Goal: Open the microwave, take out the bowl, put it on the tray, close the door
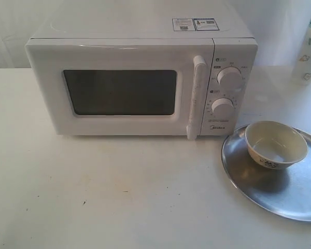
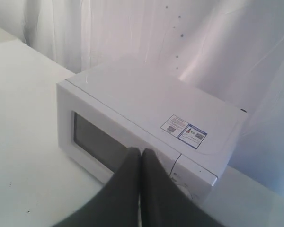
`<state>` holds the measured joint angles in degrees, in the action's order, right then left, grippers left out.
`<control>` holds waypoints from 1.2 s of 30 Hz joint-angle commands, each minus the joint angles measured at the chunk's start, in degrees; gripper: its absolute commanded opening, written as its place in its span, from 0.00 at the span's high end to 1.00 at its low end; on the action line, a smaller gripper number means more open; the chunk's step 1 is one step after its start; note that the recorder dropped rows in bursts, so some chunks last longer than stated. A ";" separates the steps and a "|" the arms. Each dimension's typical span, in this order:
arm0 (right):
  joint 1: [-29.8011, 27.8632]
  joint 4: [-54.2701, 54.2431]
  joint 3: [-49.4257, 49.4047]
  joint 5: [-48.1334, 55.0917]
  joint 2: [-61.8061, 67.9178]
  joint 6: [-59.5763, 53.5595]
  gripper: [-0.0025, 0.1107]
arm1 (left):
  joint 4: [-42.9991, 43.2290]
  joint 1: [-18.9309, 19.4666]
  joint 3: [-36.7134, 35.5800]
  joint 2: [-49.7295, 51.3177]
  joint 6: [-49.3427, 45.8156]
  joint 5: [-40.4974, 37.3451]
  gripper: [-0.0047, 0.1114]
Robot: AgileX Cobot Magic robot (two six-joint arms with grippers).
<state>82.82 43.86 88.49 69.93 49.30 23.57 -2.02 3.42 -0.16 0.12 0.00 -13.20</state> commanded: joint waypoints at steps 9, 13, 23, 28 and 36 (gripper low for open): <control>-22.59 -6.74 -11.46 -11.47 -9.03 13.97 0.98 | -0.53 -0.17 0.16 -0.12 0.00 -0.13 0.96; -38.30 -14.36 -29.20 -34.31 -16.13 12.41 0.98 | -0.53 -0.17 0.16 -0.12 0.00 -0.13 0.96; -64.84 -20.82 -74.77 -59.51 -42.27 38.08 0.98 | -0.53 -0.17 0.16 -0.12 0.00 -0.13 0.96; -67.42 -20.94 -86.48 -60.00 -49.30 43.48 0.98 | -0.53 -0.17 0.16 -0.12 0.00 -0.13 0.96; -67.42 -23.92 -88.49 -51.20 -49.30 19.06 0.98 | -0.53 -0.17 0.16 -0.12 0.00 -0.13 0.96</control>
<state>15.91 22.29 0.30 14.13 0.34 55.30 -2.02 3.42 -0.16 0.12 0.00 -13.20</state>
